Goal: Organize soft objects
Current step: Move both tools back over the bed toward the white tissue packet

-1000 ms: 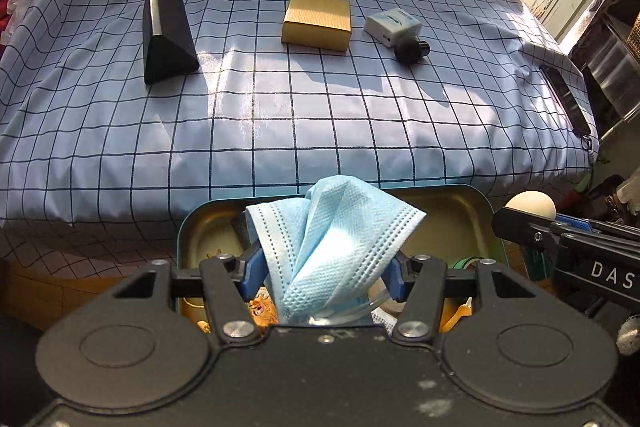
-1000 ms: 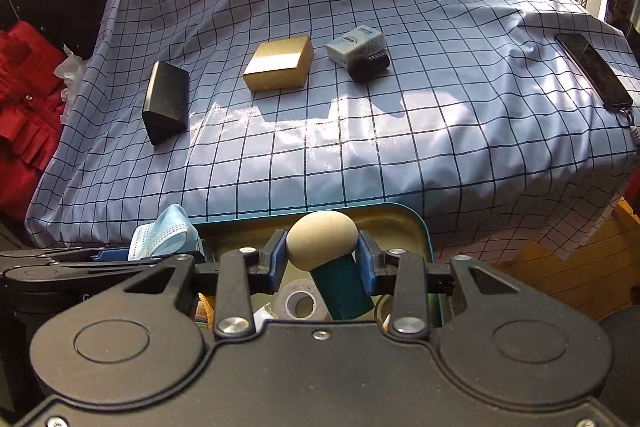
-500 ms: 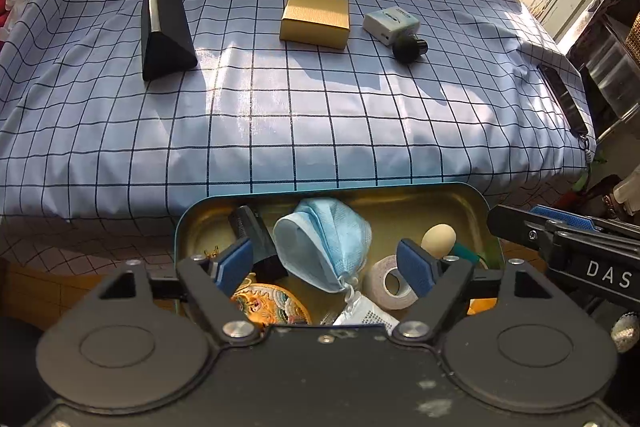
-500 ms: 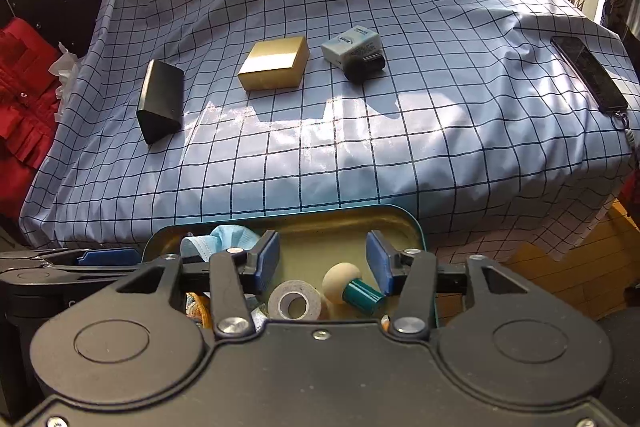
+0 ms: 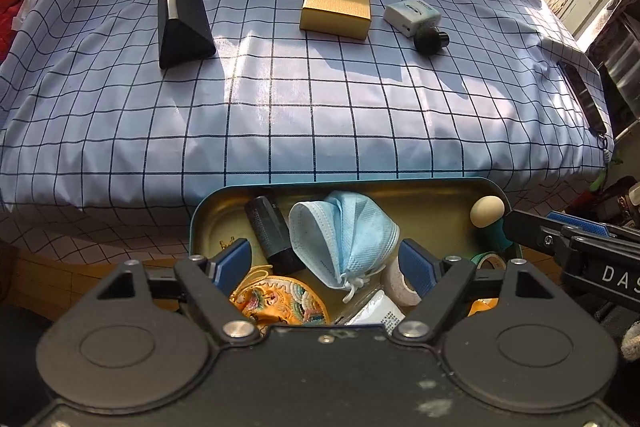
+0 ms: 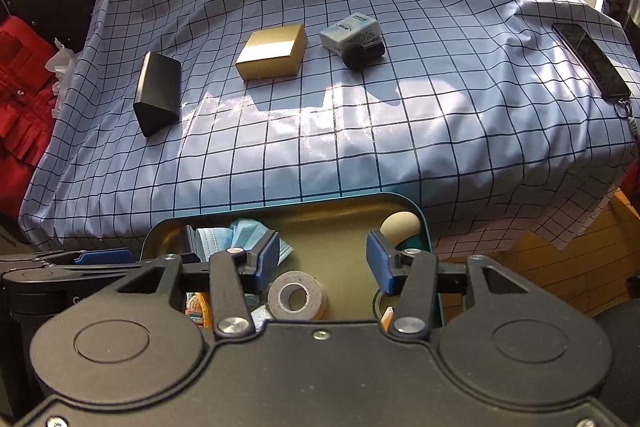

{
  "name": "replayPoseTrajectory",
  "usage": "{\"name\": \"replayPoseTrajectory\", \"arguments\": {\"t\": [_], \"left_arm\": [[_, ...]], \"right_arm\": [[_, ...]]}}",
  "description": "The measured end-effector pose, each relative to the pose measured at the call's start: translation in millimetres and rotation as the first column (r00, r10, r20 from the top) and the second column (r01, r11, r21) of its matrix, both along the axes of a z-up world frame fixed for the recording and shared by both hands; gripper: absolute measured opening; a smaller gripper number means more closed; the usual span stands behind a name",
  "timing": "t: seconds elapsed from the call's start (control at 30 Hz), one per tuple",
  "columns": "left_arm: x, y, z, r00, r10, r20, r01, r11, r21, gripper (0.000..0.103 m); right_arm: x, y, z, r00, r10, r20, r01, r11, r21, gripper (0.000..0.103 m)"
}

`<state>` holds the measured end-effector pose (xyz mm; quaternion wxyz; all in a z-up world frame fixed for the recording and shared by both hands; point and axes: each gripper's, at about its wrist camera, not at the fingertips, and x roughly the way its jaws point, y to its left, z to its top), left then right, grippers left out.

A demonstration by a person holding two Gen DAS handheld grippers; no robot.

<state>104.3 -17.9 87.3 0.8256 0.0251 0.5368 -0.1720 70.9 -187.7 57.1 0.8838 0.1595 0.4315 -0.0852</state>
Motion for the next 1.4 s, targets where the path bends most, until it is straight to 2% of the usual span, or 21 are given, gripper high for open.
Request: {"name": "replayPoseTrajectory", "arguments": {"t": [0.23, 0.5, 0.73, 0.97, 1.4], "left_arm": [[-0.1, 1.2, 0.0, 1.0, 0.012, 0.029, -0.013, 0.999, 0.04, 0.081], [6.5, 2.8, 1.3, 0.995, 0.033, 0.091, -0.042, 0.994, 0.097, 0.092], [19.6, -1.4, 3.9, 0.988, 0.027, 0.152, -0.047, 0.99, 0.13, 0.096], [38.6, -15.5, 4.2, 0.981, -0.007, 0.194, -0.024, 0.987, 0.157, 0.097], [101.8, -45.8, 12.9, 0.955, -0.042, 0.295, 0.0, 0.99, 0.142, 0.097]], "right_arm": [[3.4, 1.7, -4.5, 1.0, 0.011, -0.017, -0.011, 1.0, 0.001, 0.05], [11.0, 0.4, -14.4, 0.998, 0.014, -0.056, -0.014, 1.0, -0.002, 0.05], [25.8, -4.3, -18.8, 0.997, 0.017, -0.073, -0.019, 1.0, -0.019, 0.05], [54.1, -19.2, -12.6, 0.998, 0.019, -0.054, -0.021, 1.0, -0.022, 0.05], [124.7, -64.1, 15.8, 1.0, -0.018, -0.018, 0.018, 1.0, -0.014, 0.05]]}}
